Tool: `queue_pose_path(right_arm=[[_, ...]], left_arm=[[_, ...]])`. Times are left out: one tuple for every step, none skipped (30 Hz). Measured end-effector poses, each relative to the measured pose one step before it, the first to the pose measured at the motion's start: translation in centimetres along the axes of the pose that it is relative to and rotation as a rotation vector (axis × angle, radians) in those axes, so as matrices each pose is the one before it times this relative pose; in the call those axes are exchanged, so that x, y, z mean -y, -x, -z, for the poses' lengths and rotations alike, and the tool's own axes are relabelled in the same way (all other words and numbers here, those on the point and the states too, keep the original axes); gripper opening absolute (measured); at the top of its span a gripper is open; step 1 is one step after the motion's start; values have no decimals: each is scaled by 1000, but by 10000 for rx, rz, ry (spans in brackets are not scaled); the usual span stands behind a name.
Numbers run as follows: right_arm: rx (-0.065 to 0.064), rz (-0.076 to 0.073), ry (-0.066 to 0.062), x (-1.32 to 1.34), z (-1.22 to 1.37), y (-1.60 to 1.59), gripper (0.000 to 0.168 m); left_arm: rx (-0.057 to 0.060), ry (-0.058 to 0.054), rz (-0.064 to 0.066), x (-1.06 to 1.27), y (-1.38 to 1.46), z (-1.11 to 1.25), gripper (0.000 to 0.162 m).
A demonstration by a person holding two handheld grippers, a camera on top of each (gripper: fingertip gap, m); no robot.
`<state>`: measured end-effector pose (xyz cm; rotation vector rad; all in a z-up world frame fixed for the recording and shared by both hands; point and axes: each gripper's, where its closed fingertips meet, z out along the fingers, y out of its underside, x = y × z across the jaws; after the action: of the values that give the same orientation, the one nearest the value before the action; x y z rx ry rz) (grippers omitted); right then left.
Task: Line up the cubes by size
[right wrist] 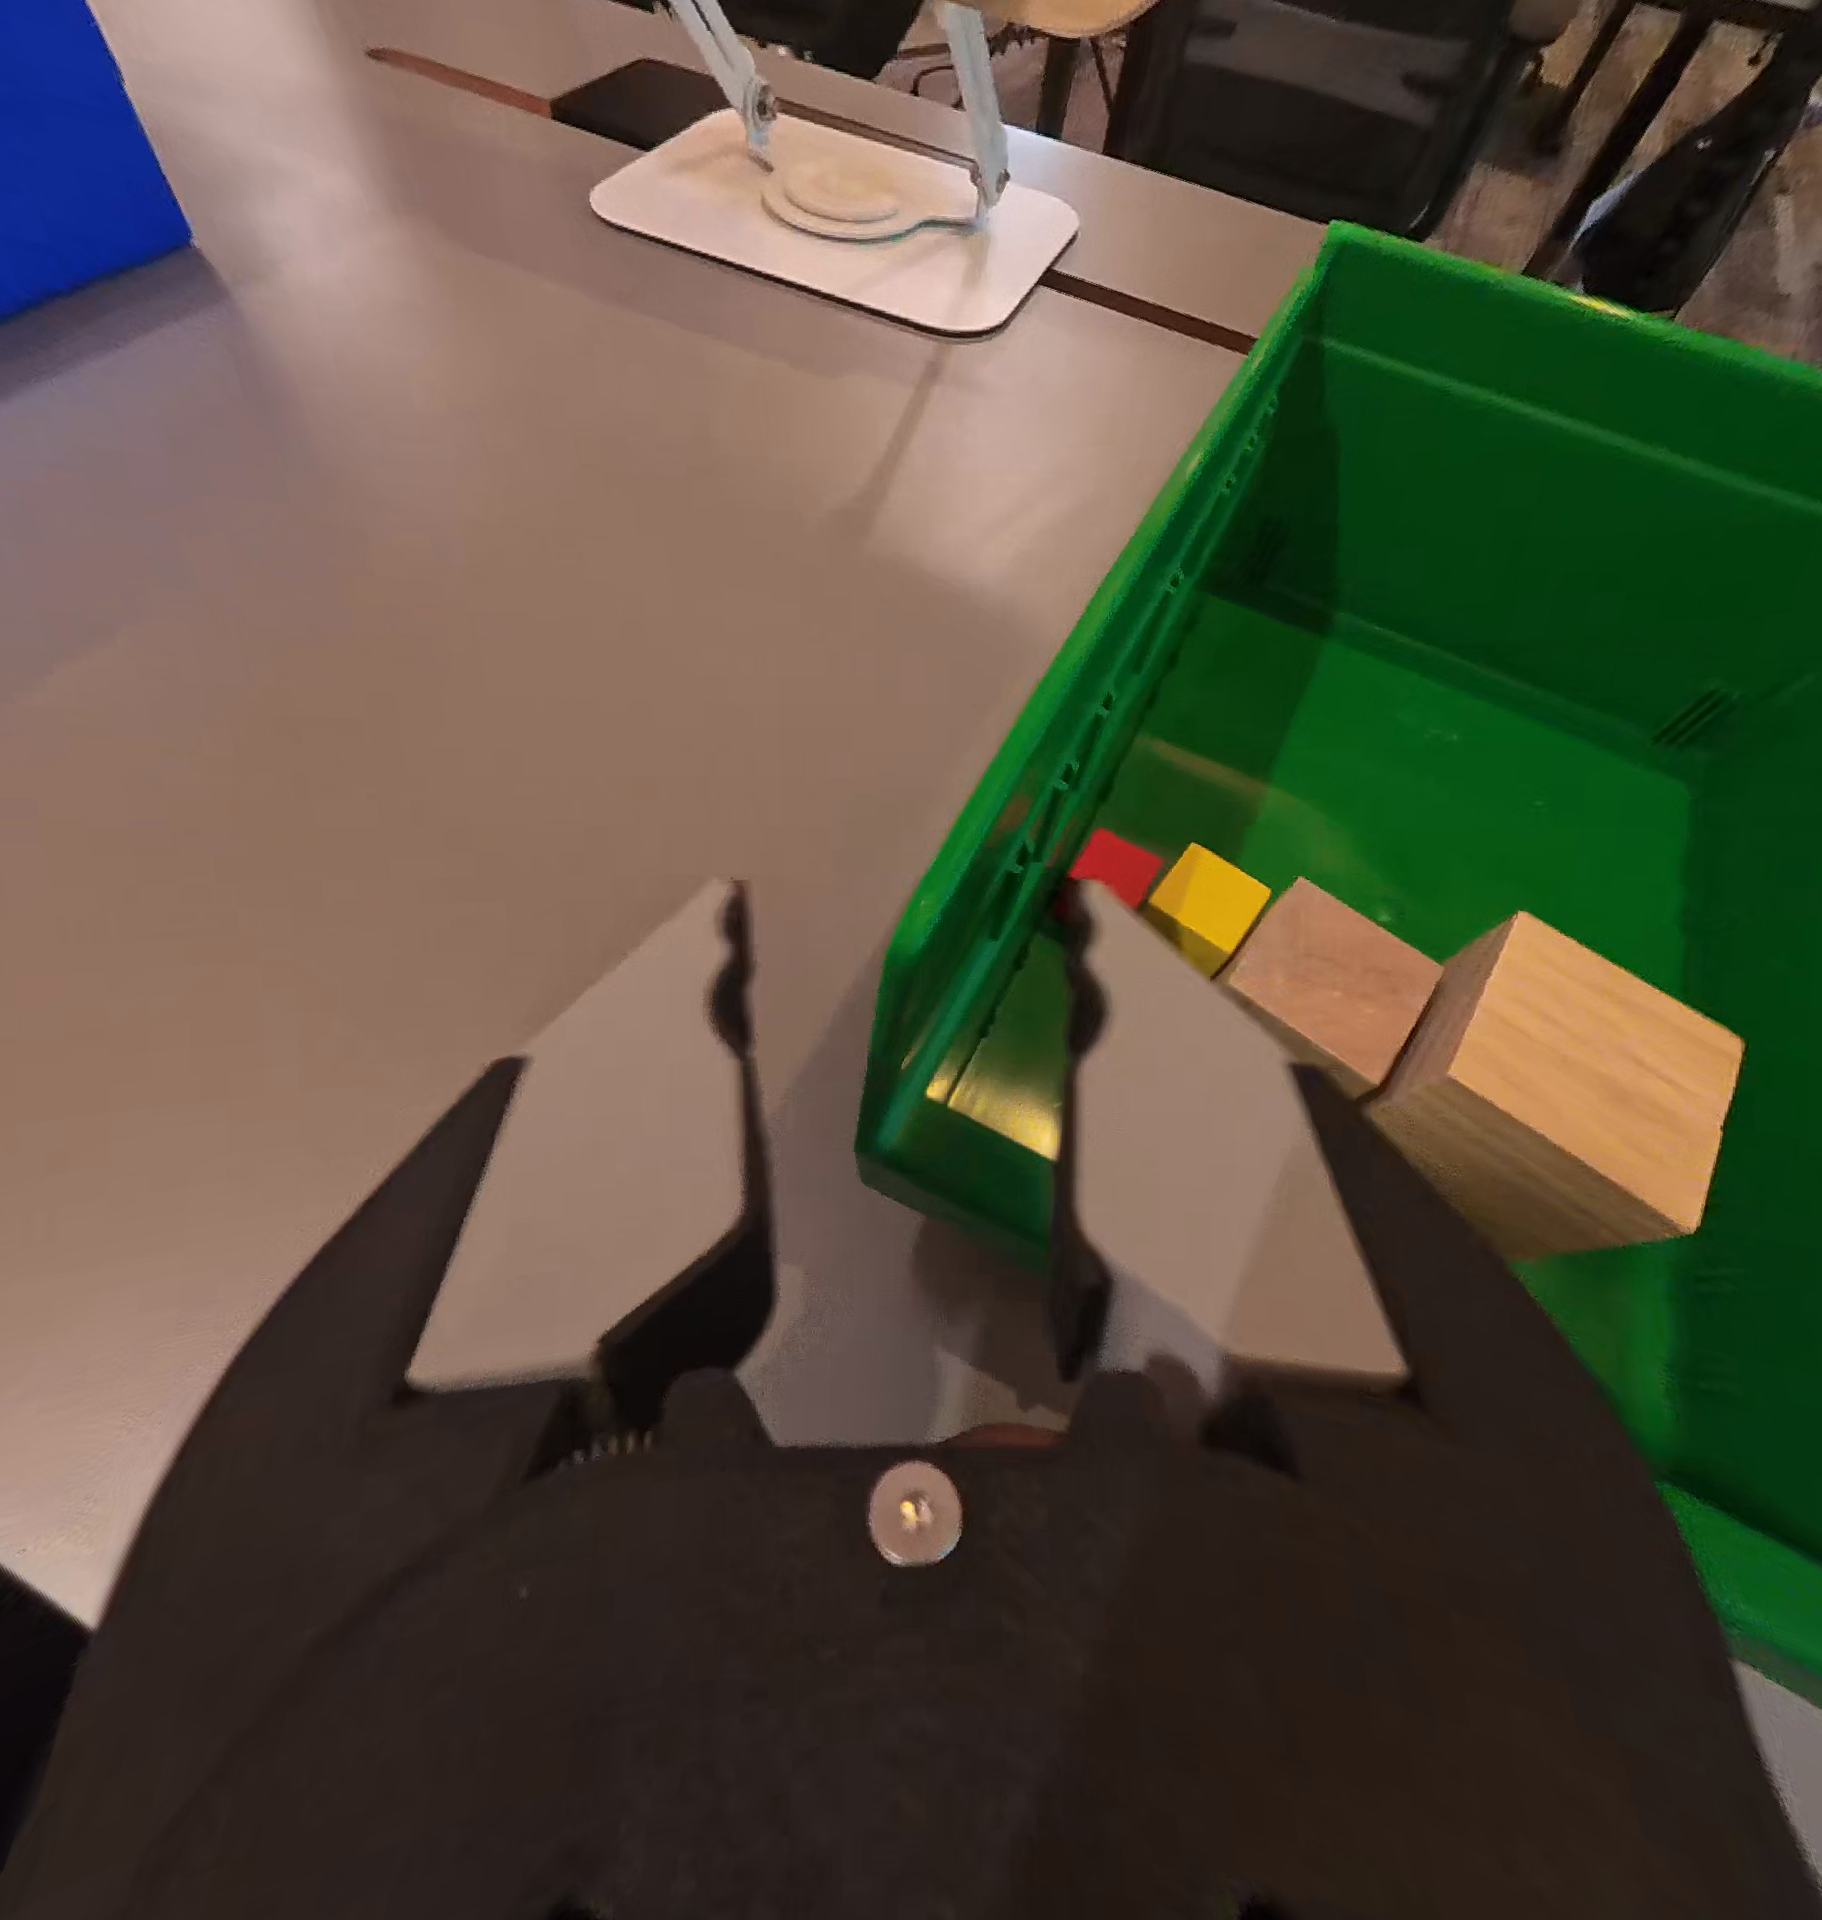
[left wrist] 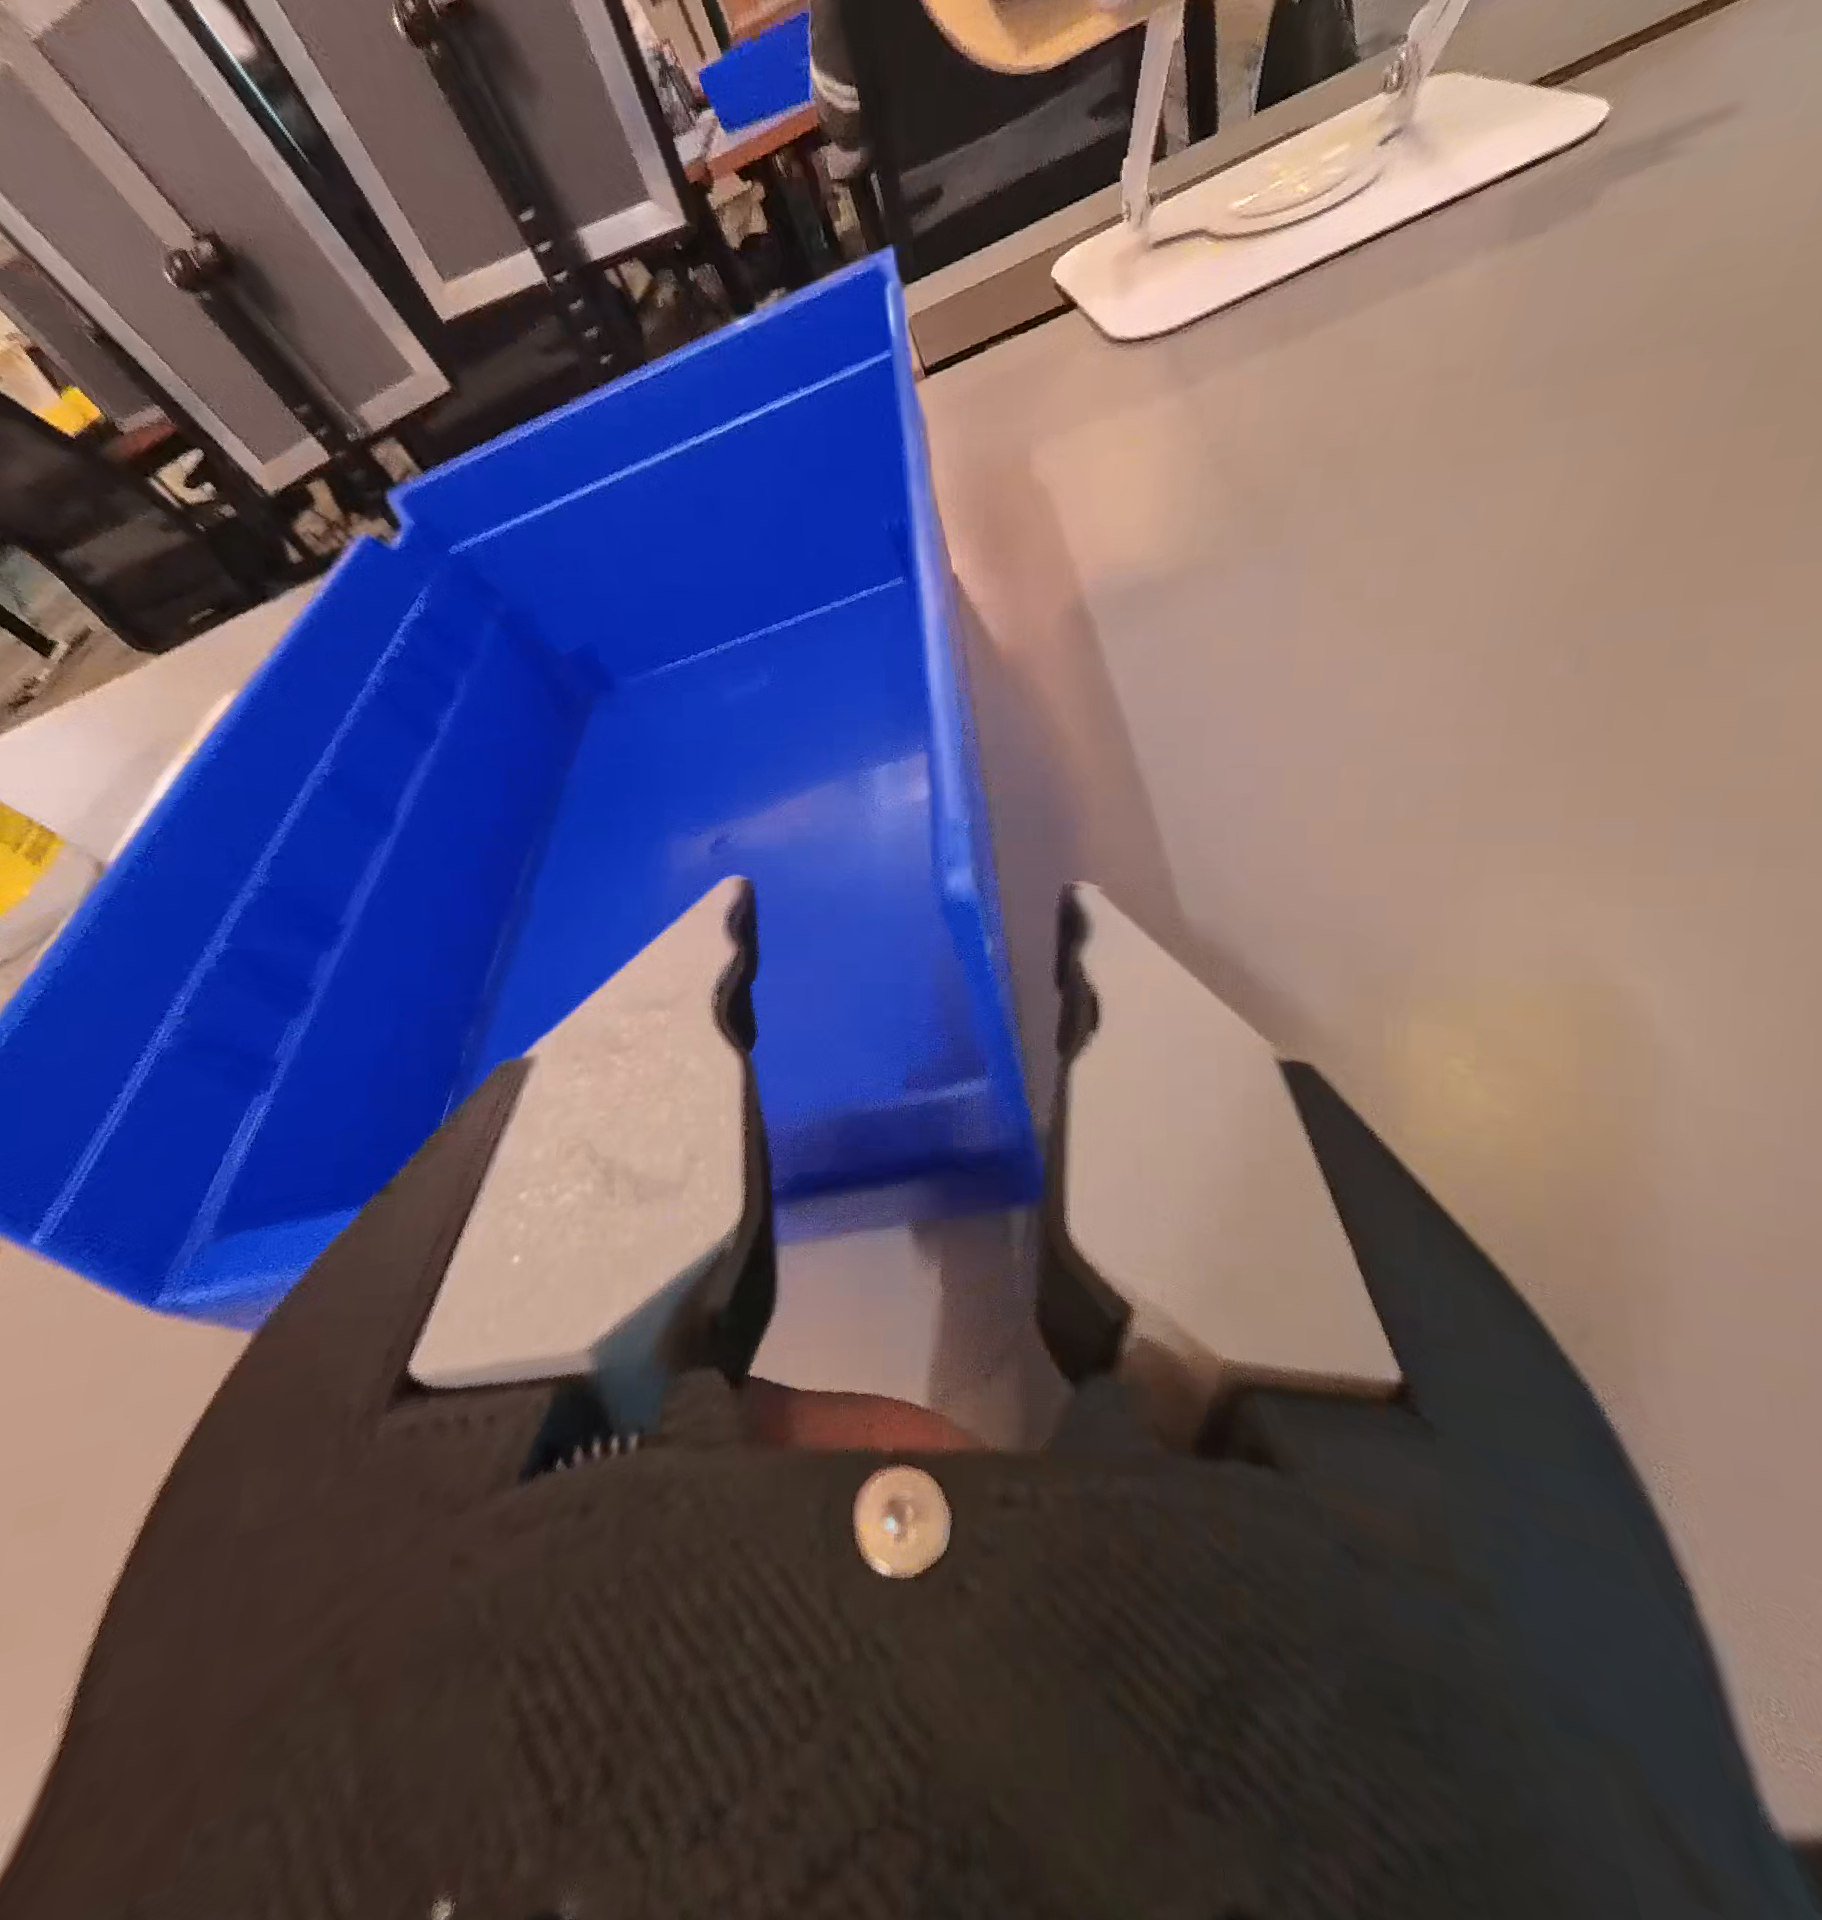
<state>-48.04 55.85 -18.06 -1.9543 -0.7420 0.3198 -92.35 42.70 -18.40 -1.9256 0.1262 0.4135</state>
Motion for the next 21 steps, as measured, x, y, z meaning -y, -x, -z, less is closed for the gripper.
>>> queue_pose_path(right_arm=[[-217, 288, 43, -117, 33, -246, 32], [-392, 367, 69, -134, 77, -554, 17], [-49, 194, 61, -82, 88, -76, 17], [-32, 29, 70, -69, 116, -133, 15], [-35, 102, 40, -60, 119, -169, 15], [-74, 144, 78, -160, 166, -202, 13], [-32, 242, 70, -186, 210, -109, 13], [94, 165, 36, -215, 281, 68, 13], [223, 32, 21, -169, 345, 224, 13], [302, 3, -6, -87, 382, 338, 12], [333, -24, -16, 1, 346, 463, 12], [304, -42, -14, 132, 268, 580, 12], [299, 64, 5, 231, 147, 795, 13], [250, 122, 27, 314, -7, 954, 13], [155, 171, 19, 423, -135, 1038, 13], [110, 167, 3, 513, -259, 1119, 13], [105, 124, -24, 630, -376, 1193, 13], [103, 84, -89, 828, -466, 1193, 14], [79, 49, -111, 946, -559, 1190, 14], [18, 127, -48, 968, -630, 1184, 14], [-16, 217, -4, 982, -678, 1218, 14]], left_arm=[[-29, -199, -85, 452, -327, -450, 33], [-52, -183, -86, 432, -271, -363, 8], [226, -58, -27, 212, 256, -292, 4], [-16, 0, -61, -12, 82, -216, 4], [-175, 21, 59, -57, 121, 34, 4], [-291, 67, 176, -134, 200, 211, 3], [-358, -28, 300, -88, 209, 394, 2], [-259, -178, 348, 62, 330, 574, 2], [-47, -213, 155, 159, 529, 688, 1], [70, -207, -46, 304, 620, 780, 2], [-38, -159, 105, 380, 503, 809, 2], [-68, -152, 266, 507, 470, 789, 2], [4, -167, 274, 626, 563, 764, 2], [-53, -163, 301, 654, 507, 685, 2], [-71, -190, 176, 691, 441, 620, 2], [-95, -203, 115, 730, 312, 562, 2], [-95, -244, 124, 848, 188, 553, 2], [-112, -261, 159, 934, 70, 521, 2], [-111, -243, 99, 956, -23, 498, 2], [-79, -237, 10, 969, -92, 471, 2], [-72, -215, -34, 924, -161, 429, 2]])
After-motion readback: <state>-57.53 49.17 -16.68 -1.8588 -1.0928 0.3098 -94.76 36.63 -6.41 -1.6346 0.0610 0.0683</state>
